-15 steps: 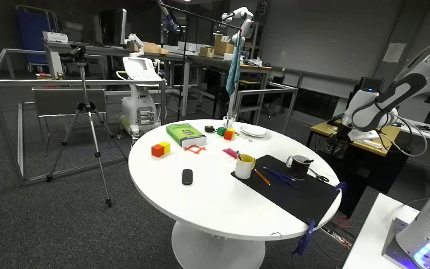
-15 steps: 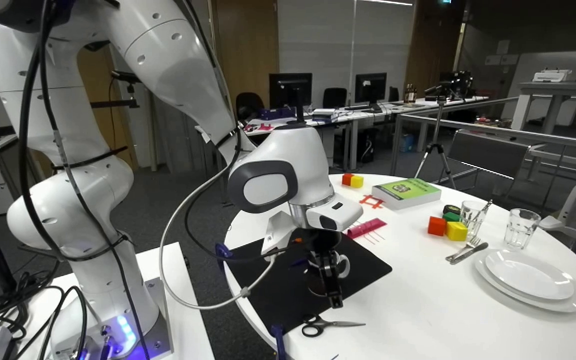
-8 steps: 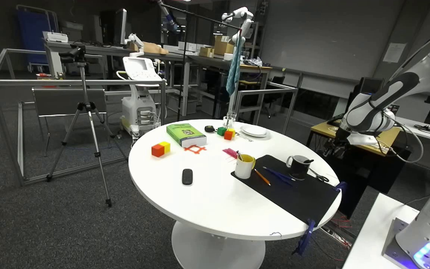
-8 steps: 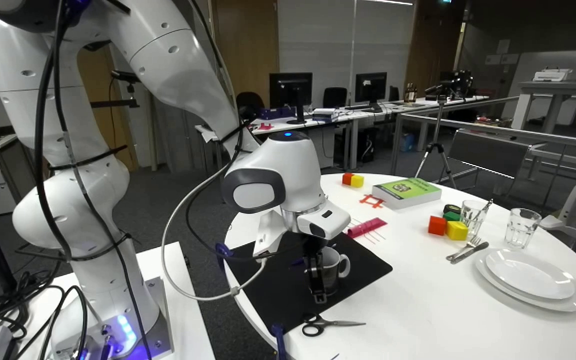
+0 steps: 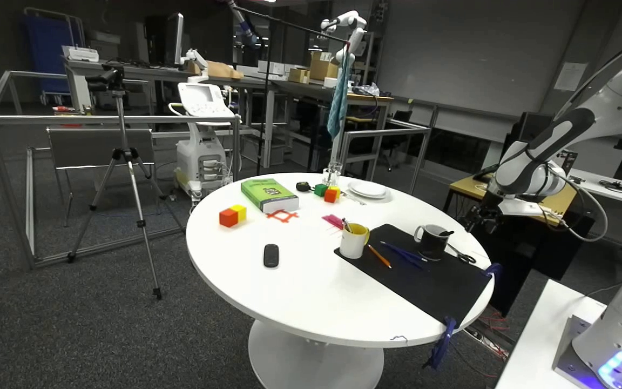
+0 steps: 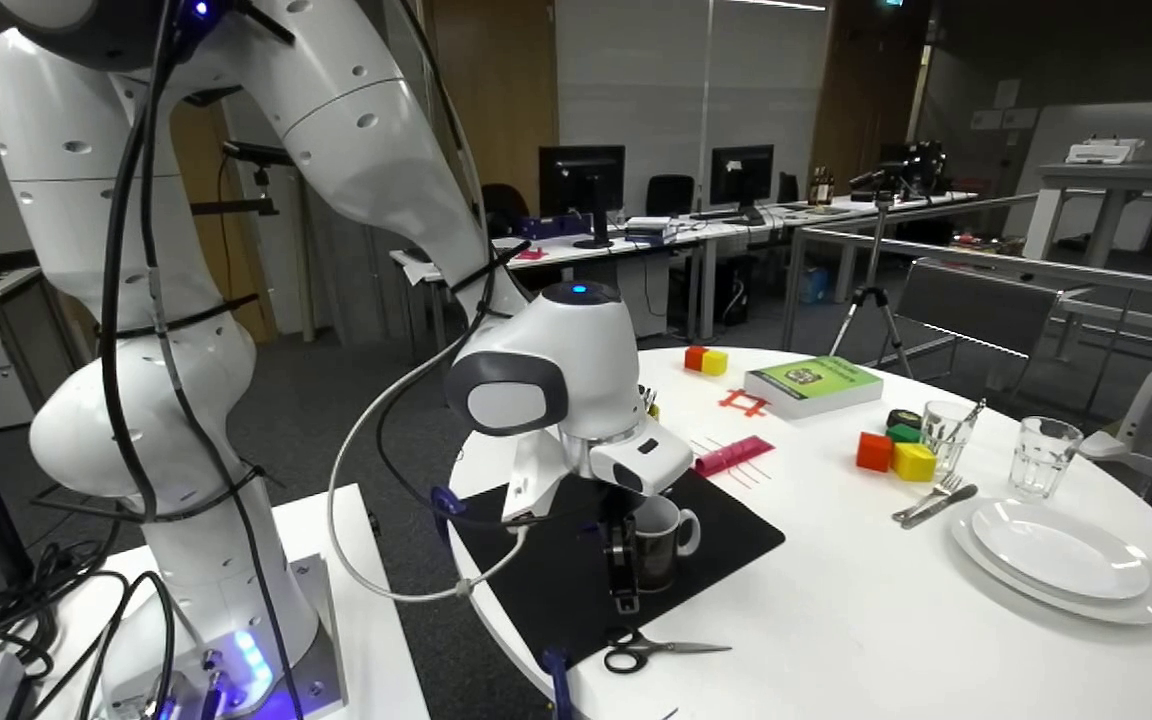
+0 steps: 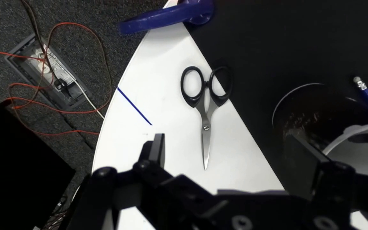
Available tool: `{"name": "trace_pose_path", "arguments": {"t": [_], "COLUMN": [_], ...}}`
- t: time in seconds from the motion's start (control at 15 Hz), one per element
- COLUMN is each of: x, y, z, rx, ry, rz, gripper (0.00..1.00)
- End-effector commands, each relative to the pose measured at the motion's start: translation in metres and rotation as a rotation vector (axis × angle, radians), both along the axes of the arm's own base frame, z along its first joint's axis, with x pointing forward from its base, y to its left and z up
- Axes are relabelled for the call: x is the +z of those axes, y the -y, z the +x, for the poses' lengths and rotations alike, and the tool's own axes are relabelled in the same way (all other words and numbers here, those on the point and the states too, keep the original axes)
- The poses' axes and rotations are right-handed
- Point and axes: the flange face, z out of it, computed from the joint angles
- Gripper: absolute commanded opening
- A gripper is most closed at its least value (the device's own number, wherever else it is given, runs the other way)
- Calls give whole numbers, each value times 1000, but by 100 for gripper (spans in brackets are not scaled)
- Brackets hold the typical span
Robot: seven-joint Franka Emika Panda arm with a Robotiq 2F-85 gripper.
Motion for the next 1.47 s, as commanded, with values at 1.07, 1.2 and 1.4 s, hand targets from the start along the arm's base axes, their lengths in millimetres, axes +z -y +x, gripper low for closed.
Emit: {"name": "trace_pose_path", "arguments": {"t": [1.07,1.2,1.4], "x": [-56,-58,-62], "y": [19,16,10], "z": [23,25,30], "rx": [-22,-41,-58], "ry": [13,16,23], "rz": [-52,-40,-21], "gripper": [100,100,100]}}
